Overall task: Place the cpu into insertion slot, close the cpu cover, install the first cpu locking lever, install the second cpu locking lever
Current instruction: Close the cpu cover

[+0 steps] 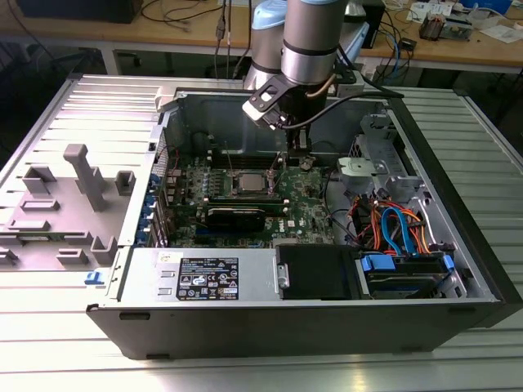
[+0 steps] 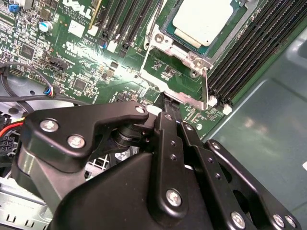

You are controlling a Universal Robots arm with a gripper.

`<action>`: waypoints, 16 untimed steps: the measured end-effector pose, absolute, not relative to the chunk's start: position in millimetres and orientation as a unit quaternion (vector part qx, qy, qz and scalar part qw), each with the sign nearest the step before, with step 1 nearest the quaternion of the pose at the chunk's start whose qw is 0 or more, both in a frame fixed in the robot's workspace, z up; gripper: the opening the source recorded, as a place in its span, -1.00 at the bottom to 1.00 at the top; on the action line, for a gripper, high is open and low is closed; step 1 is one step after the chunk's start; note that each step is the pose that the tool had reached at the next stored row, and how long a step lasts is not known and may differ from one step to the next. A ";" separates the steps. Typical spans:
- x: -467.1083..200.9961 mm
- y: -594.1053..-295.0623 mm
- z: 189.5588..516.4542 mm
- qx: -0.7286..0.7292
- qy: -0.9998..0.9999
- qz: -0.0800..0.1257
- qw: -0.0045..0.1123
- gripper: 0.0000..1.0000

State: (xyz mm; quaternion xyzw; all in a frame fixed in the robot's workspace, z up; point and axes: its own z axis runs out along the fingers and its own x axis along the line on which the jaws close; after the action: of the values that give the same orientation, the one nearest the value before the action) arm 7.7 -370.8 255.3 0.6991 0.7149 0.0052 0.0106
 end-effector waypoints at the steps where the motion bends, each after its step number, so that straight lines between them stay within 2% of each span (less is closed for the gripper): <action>1: 7.7 -370.8 255.3 0.699 0.715 0.005 0.011 -0.79; 16: 0.5 -370.8 255.3 0.699 0.715 0.005 0.011 -0.79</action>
State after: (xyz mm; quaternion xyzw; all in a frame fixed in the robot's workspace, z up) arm 0.5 -370.8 255.3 0.6991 0.7149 0.0052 0.0106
